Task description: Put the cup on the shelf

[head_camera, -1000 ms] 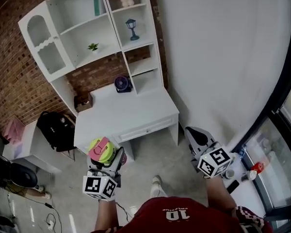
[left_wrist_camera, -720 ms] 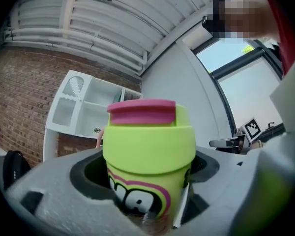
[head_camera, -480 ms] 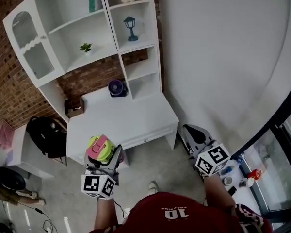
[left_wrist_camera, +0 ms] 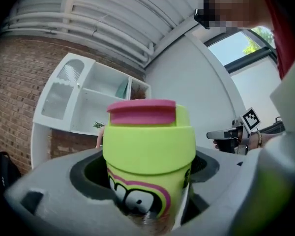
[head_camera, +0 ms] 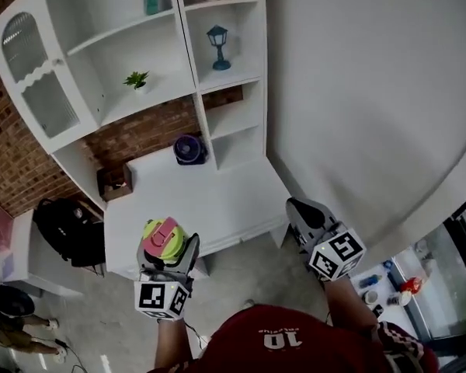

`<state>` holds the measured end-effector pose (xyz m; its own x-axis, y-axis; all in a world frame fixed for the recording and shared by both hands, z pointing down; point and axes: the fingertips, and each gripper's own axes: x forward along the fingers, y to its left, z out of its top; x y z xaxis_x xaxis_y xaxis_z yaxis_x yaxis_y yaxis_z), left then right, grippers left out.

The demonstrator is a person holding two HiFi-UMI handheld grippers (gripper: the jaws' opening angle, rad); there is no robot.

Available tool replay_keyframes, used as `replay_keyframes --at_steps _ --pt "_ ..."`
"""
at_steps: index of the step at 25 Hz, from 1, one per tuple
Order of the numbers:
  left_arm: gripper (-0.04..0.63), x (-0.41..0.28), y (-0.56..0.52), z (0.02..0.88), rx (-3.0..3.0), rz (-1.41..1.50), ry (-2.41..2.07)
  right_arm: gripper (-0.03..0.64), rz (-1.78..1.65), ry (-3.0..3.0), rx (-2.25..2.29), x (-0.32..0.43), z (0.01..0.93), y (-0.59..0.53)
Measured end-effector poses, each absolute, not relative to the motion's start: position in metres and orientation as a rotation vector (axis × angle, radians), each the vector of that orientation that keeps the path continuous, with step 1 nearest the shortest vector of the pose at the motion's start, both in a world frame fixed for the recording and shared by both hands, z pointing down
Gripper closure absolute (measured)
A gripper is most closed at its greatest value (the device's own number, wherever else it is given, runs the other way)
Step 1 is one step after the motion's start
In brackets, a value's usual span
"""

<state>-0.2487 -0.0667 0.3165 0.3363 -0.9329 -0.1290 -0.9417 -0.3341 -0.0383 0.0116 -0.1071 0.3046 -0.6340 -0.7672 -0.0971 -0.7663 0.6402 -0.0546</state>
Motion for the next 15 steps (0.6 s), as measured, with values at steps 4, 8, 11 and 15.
replay_keyframes --at_steps 4,8,11,15 --pt "0.173 -0.264 -0.096 0.318 -2.522 0.146 1.704 0.612 -0.015 2.724 -1.315 -0.012 0.303 -0.134" --pt "0.174 -0.274 -0.118 0.325 -2.551 0.137 1.652 0.612 -0.013 2.67 -1.348 -0.034 0.303 -0.154" --pt "0.173 -0.282 -0.13 0.335 -2.57 0.141 1.646 0.612 -0.014 2.655 -1.386 -0.04 0.309 -0.164" --pt "0.173 -0.287 -0.136 0.345 -2.602 0.175 1.656 0.612 -0.051 2.652 -1.414 -0.04 0.316 -0.174"
